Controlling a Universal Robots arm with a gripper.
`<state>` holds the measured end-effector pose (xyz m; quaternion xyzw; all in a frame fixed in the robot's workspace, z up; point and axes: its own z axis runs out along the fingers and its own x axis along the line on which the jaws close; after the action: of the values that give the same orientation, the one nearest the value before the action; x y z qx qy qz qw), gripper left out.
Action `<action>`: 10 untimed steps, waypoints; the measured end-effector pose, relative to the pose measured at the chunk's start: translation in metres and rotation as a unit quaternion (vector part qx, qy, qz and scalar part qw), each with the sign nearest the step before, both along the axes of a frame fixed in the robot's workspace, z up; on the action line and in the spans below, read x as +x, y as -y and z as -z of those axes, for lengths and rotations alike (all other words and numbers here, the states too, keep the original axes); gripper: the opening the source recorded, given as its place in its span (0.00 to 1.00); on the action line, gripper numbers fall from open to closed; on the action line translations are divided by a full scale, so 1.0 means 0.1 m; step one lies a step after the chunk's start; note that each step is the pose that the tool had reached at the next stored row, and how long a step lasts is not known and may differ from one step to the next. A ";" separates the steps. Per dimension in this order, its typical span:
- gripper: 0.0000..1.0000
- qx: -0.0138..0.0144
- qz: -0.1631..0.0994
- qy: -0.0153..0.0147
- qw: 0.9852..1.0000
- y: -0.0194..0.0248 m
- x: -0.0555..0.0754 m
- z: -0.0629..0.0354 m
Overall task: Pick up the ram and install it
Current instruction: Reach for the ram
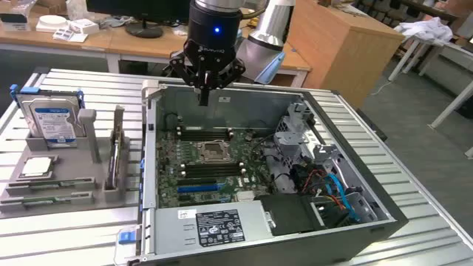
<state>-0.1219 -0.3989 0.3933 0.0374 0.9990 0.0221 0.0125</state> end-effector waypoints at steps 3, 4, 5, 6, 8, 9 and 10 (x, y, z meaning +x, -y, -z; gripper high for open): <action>0.11 0.000 0.000 0.000 1.000 0.000 0.00 0.000; 0.11 0.000 0.000 0.000 1.000 0.000 0.00 0.000; 0.11 0.000 0.000 0.000 1.000 0.000 0.00 0.000; 0.11 0.000 0.000 0.000 1.000 0.000 0.00 0.000; 0.11 0.000 0.000 0.000 1.000 0.000 0.00 0.000; 0.11 0.000 0.000 0.000 1.000 0.000 0.00 0.000; 0.11 0.000 0.000 0.000 1.000 0.000 0.00 0.000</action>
<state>-0.1219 -0.3988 0.3933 0.0374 0.9990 0.0221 0.0125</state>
